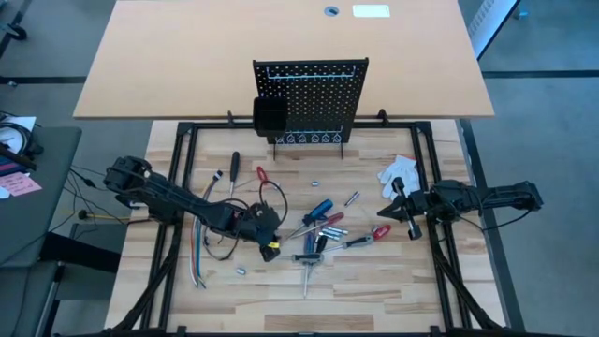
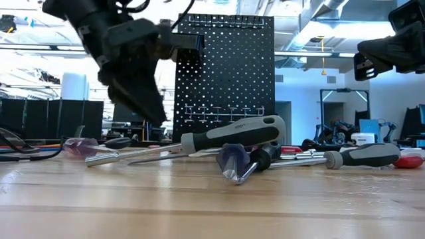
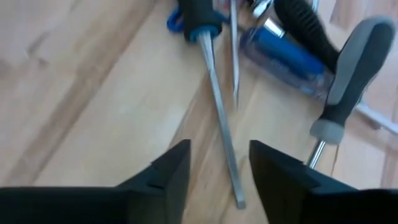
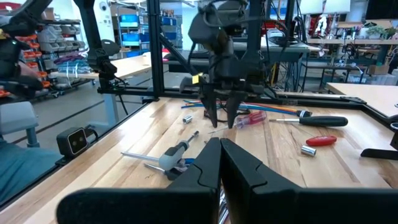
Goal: Hang tools onto peg board
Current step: Hang the black screwdriver on the black pegboard
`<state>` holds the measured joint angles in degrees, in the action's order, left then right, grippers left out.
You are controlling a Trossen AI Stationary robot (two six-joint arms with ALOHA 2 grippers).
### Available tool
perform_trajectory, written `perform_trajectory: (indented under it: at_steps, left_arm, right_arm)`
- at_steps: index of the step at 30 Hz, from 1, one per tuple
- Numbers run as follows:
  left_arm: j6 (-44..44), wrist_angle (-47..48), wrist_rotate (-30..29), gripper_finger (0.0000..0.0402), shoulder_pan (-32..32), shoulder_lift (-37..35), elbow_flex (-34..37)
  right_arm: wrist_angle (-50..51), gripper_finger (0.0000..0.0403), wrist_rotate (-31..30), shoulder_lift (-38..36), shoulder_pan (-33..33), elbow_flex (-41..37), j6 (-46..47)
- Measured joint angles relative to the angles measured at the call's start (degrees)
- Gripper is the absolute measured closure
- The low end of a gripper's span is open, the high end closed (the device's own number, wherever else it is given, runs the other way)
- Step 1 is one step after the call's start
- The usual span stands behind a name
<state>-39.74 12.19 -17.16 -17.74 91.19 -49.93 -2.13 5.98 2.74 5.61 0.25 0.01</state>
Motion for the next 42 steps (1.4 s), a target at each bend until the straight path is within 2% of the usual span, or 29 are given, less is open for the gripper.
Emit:
perform_trajectory:
  at_steps: [2, 5, 12, 16, 20, 24, 29, 36, 42]
  left_arm:
    - [-1.45, -1.16, 0.43, 0.0212, 0.00, 0.88, 0.61]
    - [-1.53, -5.76, 0.60, 0.0203, -0.32, 2.19, 1.45]
    - [-2.30, -7.33, 0.76, 0.0227, -1.18, 8.19, 1.00]
    - [-5.60, -7.42, -0.45, 0.0236, -1.22, 9.60, 0.79]
    - [-3.88, -8.52, -2.83, 0.0244, -2.52, 10.04, 0.83]
    - [-0.67, -8.56, -5.39, 0.0265, -3.58, 10.23, 0.92]
    - [2.35, -11.82, -6.94, 0.0291, -3.63, 14.26, 0.79]
    - [1.46, -10.54, -8.21, 0.0306, -3.64, 16.49, 0.67]
    - [0.63, -9.98, -8.29, 0.0382, -3.51, 16.49, 0.67]
  right_arm:
    - [0.00, 0.0386, -0.02, -0.02, 0.00, 0.00, 0.02]
    - [0.02, 0.0386, -0.01, -0.02, 0.00, 0.00, 0.01]
    - [0.00, 0.0386, -0.01, -0.07, 0.00, 0.00, 0.01]
    - [-0.11, 0.0386, 0.00, -0.17, 0.00, 0.00, 0.00]
    - [-0.07, 0.0386, -0.02, -0.09, 0.00, 0.00, 0.02]
    - [-0.04, 0.0386, -0.02, -0.09, 0.00, 0.00, 0.02]
    - [-0.02, 0.0386, 0.00, -0.13, 0.00, 0.00, 0.00]
    - [-0.02, 0.0386, 0.00, -0.13, 0.00, 0.00, 0.02]
    - [-0.02, 0.0386, -0.02, -0.12, 0.00, 0.00, 0.01]
